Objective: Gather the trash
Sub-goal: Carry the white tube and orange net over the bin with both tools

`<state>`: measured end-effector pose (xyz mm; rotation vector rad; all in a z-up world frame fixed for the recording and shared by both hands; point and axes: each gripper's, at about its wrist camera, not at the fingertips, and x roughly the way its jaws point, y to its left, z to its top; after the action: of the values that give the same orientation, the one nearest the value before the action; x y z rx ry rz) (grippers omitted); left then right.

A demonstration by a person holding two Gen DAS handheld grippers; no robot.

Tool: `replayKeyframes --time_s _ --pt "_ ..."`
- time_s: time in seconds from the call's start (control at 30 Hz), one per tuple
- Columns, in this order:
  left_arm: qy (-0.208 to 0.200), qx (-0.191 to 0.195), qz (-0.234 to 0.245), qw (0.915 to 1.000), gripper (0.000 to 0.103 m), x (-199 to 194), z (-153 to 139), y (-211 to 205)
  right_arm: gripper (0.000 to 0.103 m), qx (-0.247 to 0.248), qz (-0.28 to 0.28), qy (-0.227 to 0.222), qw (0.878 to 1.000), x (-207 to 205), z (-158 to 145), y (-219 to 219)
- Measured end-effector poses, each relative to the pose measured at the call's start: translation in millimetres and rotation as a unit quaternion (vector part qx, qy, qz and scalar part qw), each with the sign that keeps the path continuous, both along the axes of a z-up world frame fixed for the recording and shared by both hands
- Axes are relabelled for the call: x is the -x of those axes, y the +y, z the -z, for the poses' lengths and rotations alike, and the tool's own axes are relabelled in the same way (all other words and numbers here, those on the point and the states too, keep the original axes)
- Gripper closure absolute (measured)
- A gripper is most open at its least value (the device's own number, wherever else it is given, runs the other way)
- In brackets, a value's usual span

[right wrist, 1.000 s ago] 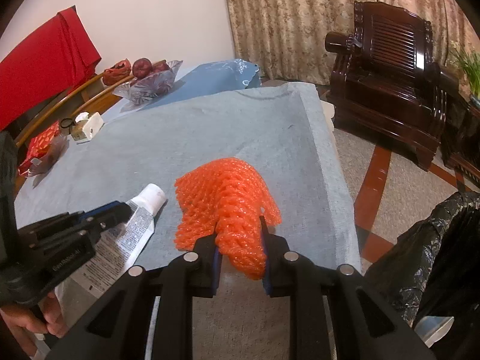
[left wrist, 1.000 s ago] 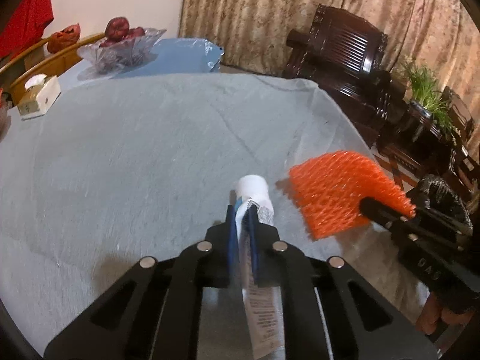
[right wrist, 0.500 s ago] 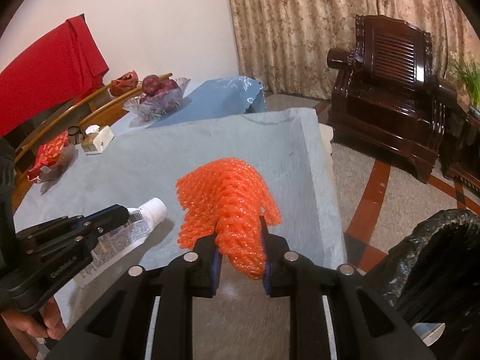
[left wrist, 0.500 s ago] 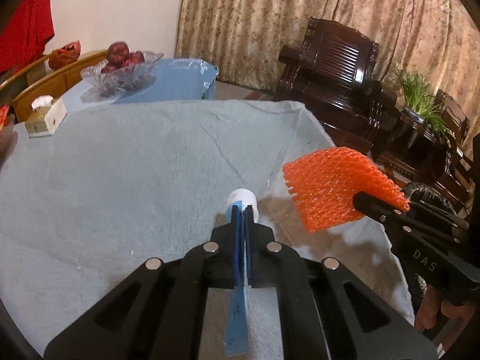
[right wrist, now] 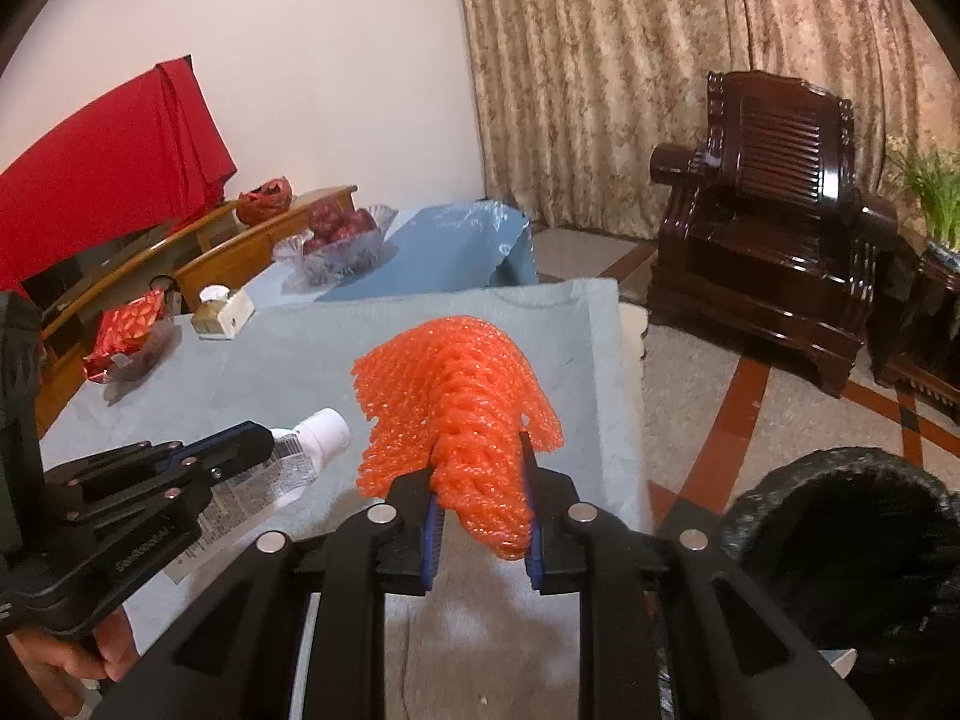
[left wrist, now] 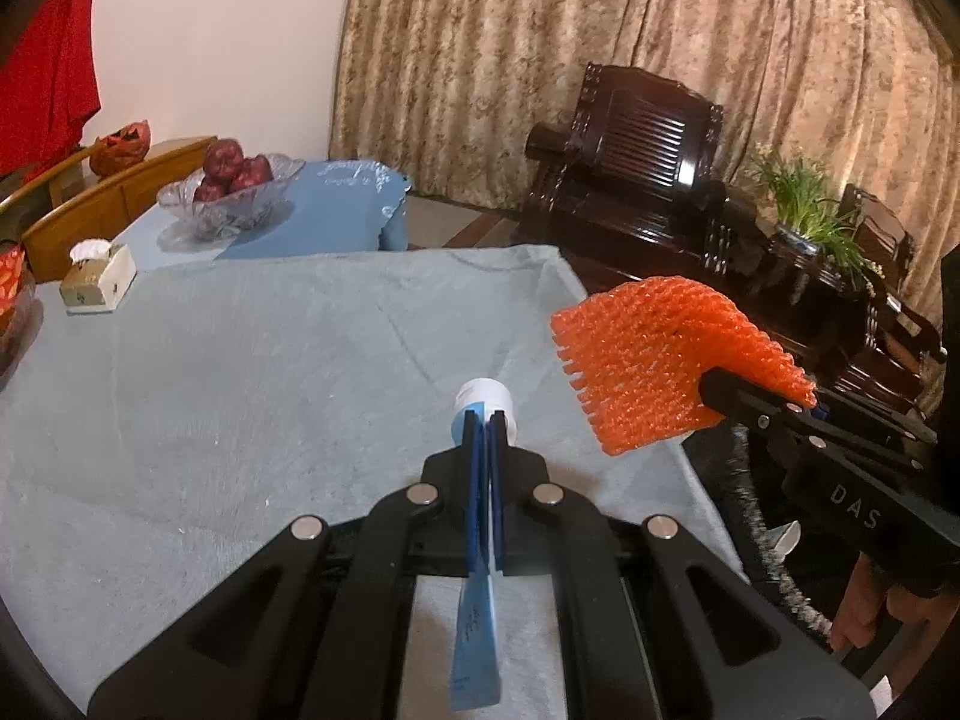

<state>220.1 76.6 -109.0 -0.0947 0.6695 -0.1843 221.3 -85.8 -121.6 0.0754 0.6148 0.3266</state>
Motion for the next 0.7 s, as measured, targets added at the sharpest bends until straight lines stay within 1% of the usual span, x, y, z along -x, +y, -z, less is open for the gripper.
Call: replayKeyframes --time_s 0.33,0.53,0.7 --pt "-0.025 0.008 0.029 0.9992 0.101 23.6 -26.2 -33.4 0.082 -0.004 0.027 -0.028 0.999 37.1 -30.7 -34.3" --pt "-0.032 0.015 0.055 0.9979 0.101 32.9 -35.6 -61.5 0.082 0.0 0.05 -0.035 0.998 56.6 -38.5 -59.5" --pt "-0.036 0.017 0.087 0.9955 0.101 38.5 -38.4 -94.0 0.082 -0.004 0.085 -0.036 0.996 73.6 -41.1 -94.3"
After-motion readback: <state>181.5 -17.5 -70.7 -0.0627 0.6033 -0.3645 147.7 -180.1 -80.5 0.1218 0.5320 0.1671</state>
